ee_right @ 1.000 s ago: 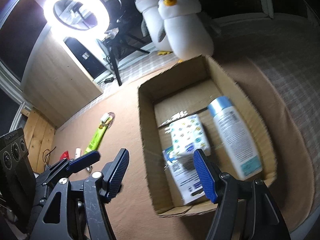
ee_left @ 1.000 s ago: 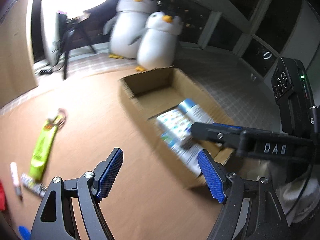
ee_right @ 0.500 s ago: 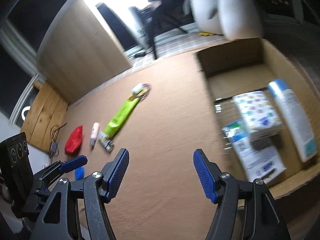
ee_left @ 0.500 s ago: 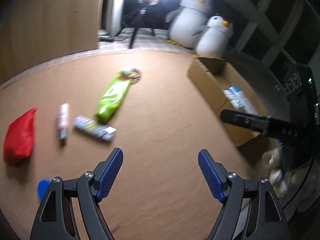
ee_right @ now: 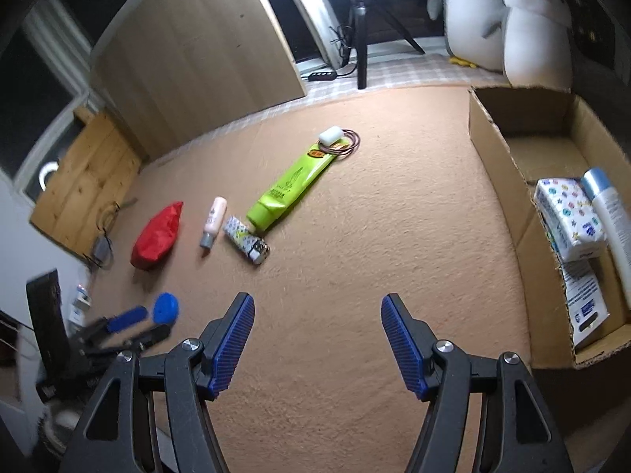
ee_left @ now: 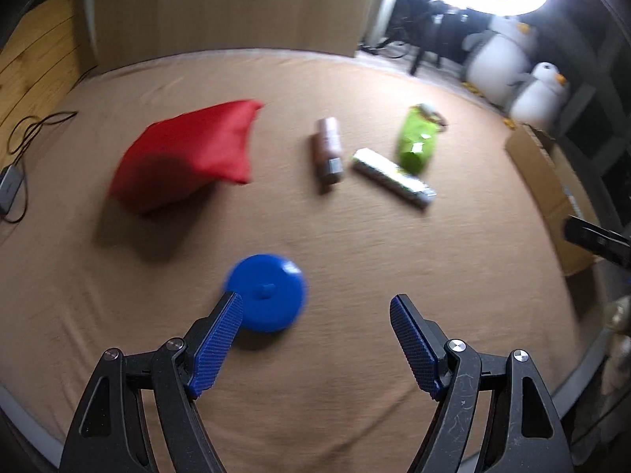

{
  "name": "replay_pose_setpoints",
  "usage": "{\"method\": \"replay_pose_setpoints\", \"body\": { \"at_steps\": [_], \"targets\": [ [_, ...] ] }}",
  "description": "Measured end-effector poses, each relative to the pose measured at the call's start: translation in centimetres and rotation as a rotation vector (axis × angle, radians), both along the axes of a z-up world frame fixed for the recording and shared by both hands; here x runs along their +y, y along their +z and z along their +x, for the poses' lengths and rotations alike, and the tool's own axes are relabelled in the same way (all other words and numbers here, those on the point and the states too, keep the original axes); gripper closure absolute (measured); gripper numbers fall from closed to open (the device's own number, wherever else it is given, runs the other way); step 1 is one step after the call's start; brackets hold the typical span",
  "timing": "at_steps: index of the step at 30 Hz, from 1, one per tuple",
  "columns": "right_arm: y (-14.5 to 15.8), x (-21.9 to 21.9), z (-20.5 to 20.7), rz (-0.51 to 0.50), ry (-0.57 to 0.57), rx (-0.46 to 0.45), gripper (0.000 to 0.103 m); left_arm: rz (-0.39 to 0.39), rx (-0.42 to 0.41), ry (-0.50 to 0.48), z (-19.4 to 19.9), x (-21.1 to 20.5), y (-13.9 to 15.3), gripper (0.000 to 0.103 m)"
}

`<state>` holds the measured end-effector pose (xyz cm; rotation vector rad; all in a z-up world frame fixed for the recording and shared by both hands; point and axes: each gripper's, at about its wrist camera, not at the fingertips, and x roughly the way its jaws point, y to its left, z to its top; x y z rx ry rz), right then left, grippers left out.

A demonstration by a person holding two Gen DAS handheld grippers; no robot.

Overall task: Organize objects
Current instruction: 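Move the left gripper toward the blue round tape measure, then grasp the blue tape measure with the left gripper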

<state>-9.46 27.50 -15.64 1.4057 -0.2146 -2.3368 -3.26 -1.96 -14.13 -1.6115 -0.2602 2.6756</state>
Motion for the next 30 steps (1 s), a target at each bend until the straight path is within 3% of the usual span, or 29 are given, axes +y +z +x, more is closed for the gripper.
{"method": "replay_pose_setpoints", "body": {
  "at_steps": [5, 8, 14, 18, 30],
  "targets": [
    [0.1, -2.0, 1.6, 0.114, 0.029, 0.047, 0.04, -0.004, -0.027, 0.005, -0.3, -1.2, -1.4, 0.024],
    [-0.3, -2.3, 2.1, 0.156, 0.028, 0.05, 0.04, -0.015, -0.041, -0.033, -0.6, -1.0, -2.1, 0.031],
    [-1.2, -1.4, 2.9, 0.156, 0.002, 0.016, 0.04, -0.044, -0.045, -0.036, -1.7, -0.9, -2.7, 0.038],
    [-1.7, -0.6, 3.1, 0.154, -0.024, -0.007, 0.04, -0.065, -0.043, -0.039, -2.4, -1.0, -2.8, 0.048],
    [-1.4, 0.8, 3.1, 0.147, -0.068, -0.004, 0.04, -0.074, -0.037, -0.058, -2.4, -0.5, -2.7, 0.049]
  ]
}}
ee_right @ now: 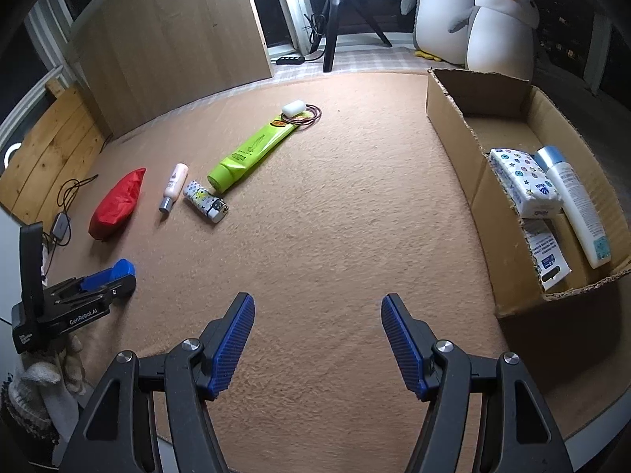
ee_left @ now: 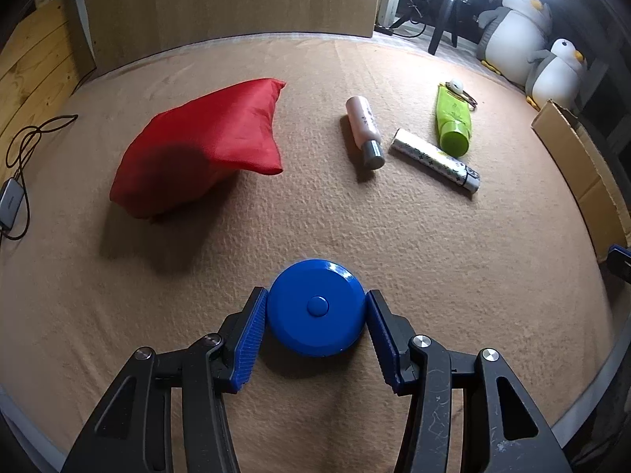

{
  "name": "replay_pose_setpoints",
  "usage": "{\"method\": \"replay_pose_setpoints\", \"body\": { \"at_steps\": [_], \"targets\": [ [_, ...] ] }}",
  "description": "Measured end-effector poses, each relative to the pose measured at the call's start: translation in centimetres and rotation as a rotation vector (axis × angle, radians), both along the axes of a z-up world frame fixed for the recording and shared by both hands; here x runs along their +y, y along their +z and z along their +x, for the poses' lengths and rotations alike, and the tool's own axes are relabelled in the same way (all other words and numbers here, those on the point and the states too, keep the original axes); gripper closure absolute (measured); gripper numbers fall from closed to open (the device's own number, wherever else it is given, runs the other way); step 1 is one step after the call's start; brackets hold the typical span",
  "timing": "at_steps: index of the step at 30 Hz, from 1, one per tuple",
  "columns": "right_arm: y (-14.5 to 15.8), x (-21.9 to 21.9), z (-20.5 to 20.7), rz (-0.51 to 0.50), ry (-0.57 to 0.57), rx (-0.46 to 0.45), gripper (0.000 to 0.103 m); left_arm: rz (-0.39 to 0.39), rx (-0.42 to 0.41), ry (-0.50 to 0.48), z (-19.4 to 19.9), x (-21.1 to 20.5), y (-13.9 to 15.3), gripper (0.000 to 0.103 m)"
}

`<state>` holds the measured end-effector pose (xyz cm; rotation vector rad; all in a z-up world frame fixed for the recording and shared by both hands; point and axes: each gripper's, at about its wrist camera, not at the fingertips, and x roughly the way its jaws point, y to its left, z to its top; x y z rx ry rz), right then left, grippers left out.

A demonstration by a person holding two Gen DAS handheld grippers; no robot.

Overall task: Organize objects
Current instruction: 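Grasp the blue tape measure with the left gripper, then carry the tape measure to the box and release it, left gripper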

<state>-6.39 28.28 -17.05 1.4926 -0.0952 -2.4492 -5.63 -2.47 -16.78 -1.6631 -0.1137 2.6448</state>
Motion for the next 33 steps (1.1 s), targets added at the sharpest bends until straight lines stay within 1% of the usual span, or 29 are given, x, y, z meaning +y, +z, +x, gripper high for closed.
{"method": "replay_pose_setpoints", "body": {
  "at_steps": [4, 8, 12, 13, 20, 26, 33],
  "targets": [
    [0.1, 0.2, 0.0, -0.003, -0.001, 0.003, 0.04, 0.019, 0.014, 0.001, -0.1, 0.3, 0.9, 0.049],
    [0.3, 0.6, 0.1, -0.007, -0.006, 0.008, 0.04, 0.019, 0.04, -0.028, -0.5, 1.4, 2.3, 0.049],
    [0.6, 1.4, 0.4, -0.014, -0.016, 0.01, 0.04, 0.037, 0.064, -0.072, -1.5, 3.4, 3.7, 0.049],
    [0.7, 1.6, 0.5, -0.015, -0.019, 0.011, 0.04, 0.04, 0.069, -0.086, -1.4, 4.5, 4.1, 0.049],
    [1.2, 4.3, 1.3, -0.016, -0.064, 0.021, 0.04, 0.068, 0.115, -0.213, -4.0, 10.5, 6.6, 0.049],
    [1.4, 7.5, 2.2, -0.022, -0.123, 0.023, 0.04, 0.089, 0.146, -0.344, -5.8, 17.5, 8.1, 0.049],
    [1.6, 11.5, 3.3, -0.03, -0.204, 0.032, 0.04, 0.129, 0.162, -0.475, -6.7, 25.0, 9.5, 0.049]
  ]
}}
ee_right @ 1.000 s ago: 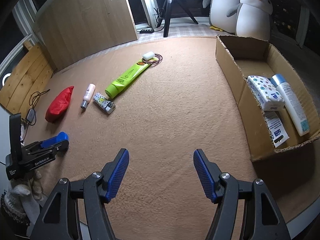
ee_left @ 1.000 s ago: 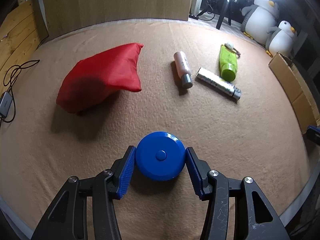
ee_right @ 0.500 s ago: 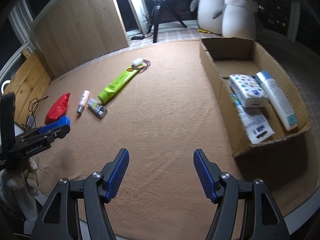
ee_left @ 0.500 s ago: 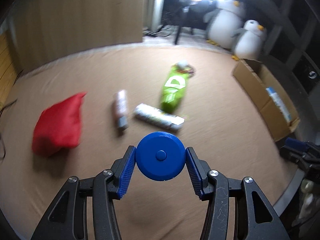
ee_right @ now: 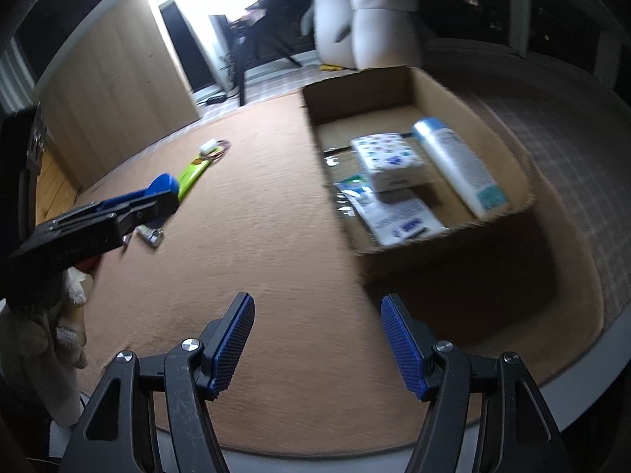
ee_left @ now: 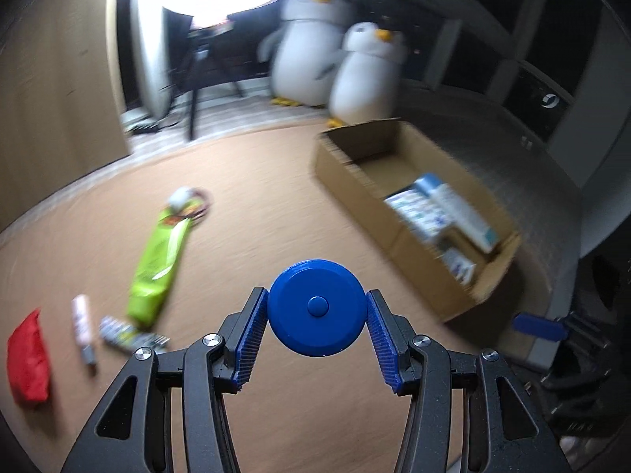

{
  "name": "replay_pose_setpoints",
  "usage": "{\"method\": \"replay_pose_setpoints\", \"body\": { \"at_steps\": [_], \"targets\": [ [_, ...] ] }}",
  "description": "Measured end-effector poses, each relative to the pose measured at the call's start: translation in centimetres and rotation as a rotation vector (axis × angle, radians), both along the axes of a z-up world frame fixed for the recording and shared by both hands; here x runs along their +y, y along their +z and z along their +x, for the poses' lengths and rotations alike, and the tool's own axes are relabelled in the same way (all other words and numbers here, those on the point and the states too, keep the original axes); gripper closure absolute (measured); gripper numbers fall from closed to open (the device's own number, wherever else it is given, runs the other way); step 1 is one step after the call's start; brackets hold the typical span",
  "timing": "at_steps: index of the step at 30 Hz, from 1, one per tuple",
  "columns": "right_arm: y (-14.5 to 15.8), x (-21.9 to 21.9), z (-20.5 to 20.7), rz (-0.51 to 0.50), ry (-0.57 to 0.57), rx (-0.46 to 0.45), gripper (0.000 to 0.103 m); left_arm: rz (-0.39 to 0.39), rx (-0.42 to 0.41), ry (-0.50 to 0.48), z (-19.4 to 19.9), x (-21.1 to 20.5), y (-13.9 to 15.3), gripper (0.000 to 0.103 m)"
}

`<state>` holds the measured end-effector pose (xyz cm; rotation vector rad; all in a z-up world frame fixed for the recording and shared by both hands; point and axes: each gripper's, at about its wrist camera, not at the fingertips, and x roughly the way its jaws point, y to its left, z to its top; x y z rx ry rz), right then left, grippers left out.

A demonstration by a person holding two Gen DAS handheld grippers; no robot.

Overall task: Organize objects
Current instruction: 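Carry the tape measure to the box and release it, left gripper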

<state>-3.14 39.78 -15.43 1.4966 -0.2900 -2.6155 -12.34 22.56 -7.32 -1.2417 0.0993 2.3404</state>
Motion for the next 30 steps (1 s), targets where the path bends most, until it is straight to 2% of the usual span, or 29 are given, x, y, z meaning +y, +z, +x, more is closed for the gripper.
{"method": "replay_pose_setpoints", "body": {
  "at_steps": [7, 15, 24, 27, 30],
  "targets": [
    [-0.1, 2.8, 0.9, -0.01, -0.054, -0.003, 0.04, 0.01, 0.005, -0.114, -0.4, 7.4, 0.6, 0.049],
    [-0.3, 4.3, 1.6, -0.009, -0.082, -0.005, 0.04, -0.003, -0.005, -0.188, -0.5, 13.1, -0.1, 0.049],
    [-0.4, 4.8, 2.0, -0.009, -0.085, -0.01, 0.04, -0.024, -0.003, -0.207, -0.8, 15.7, -0.1, 0.049],
    [-0.3, 4.7, 2.1, -0.008, -0.079, -0.007, 0.04, -0.04, 0.034, -0.186, -0.8, 15.6, 0.4, 0.041],
    [-0.2, 4.6, 2.2, -0.009, -0.077, -0.004, 0.04, -0.031, 0.047, -0.173, -0.7, 15.0, 1.0, 0.038]
  ]
}}
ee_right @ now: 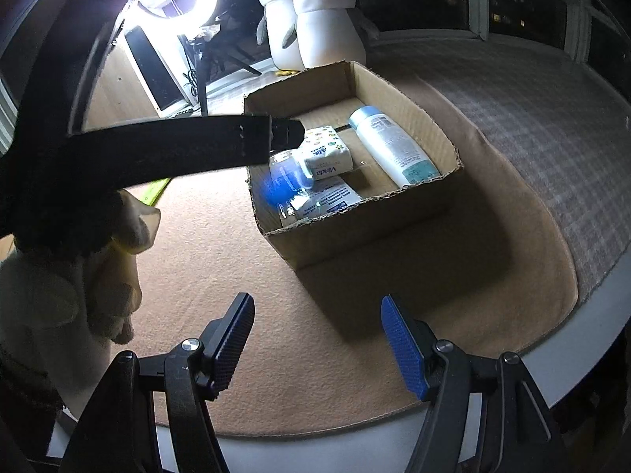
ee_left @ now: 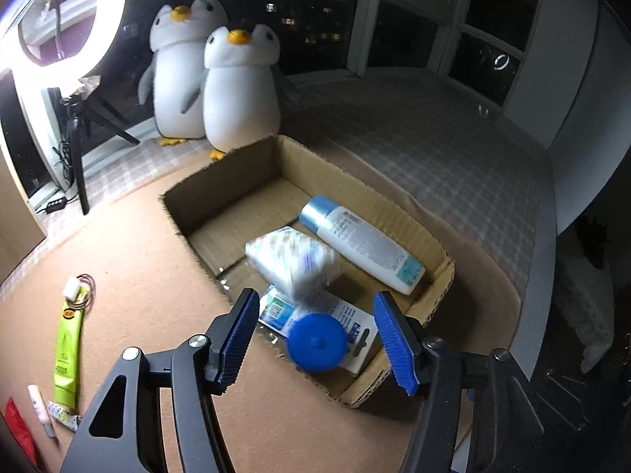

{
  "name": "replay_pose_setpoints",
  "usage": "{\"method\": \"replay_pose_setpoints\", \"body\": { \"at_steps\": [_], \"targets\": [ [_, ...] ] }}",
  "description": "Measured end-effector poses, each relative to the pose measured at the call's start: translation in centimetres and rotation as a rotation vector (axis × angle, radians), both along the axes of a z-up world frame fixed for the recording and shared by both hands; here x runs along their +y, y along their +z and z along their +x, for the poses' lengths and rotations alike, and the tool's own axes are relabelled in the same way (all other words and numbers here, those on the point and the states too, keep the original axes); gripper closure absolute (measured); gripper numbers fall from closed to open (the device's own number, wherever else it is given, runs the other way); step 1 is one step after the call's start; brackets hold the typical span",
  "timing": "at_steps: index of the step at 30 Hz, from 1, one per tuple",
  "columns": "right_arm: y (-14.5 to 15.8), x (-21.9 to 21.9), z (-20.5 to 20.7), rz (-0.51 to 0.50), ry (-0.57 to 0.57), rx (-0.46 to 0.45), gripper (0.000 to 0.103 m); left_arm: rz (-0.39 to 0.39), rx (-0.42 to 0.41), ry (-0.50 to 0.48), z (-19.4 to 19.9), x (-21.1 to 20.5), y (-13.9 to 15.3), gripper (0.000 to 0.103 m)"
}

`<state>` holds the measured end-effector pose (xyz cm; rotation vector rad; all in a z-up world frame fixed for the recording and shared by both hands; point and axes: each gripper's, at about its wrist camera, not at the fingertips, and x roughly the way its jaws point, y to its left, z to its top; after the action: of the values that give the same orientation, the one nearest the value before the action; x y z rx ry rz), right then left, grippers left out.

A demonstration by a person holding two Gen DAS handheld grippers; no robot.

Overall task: Organize objects
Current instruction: 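Carry the tape measure to the box and release it, left gripper, then move the left gripper to the red fabric pouch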

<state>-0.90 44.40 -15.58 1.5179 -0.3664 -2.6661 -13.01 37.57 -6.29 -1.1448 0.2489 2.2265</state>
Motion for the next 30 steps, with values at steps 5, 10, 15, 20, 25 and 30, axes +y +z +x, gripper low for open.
{"method": "replay_pose_setpoints", "body": {
  "at_steps": [5, 10, 15, 20, 25, 30],
  "targets": [
    [0.1, -0.4, -0.1, -0.001, 0.008, -0.002, 0.04, 0.012, -0.005, 0.027, 0.0, -1.6, 0.5, 0.035],
    [0.1, -1.8, -0.5, -0.006, 0.041, -0.011, 0.039, 0.012, -0.013, 0.074, 0.0, -4.6, 0.5, 0.035],
    [0.0, -4.1, -1.3, -0.01, 0.091, -0.018, 0.039, 0.016, -0.019, 0.15, 0.3, -9.5, 0.7, 0.03],
    [0.0, -6.7, -2.2, -0.015, 0.136, -0.025, 0.039, 0.02, -0.028, 0.25, 0.5, -15.6, 0.8, 0.028],
    [-0.1, -9.9, -3.1, -0.03, 0.192, -0.039, 0.039, 0.02, -0.04, 0.35, 1.1, -21.9, 0.5, 0.027],
    [-0.4, -12.8, -3.7, -0.042, 0.237, -0.056, 0.039, 0.004, -0.054, 0.451, 1.7, -28.6, -0.3, 0.027]
  ]
}}
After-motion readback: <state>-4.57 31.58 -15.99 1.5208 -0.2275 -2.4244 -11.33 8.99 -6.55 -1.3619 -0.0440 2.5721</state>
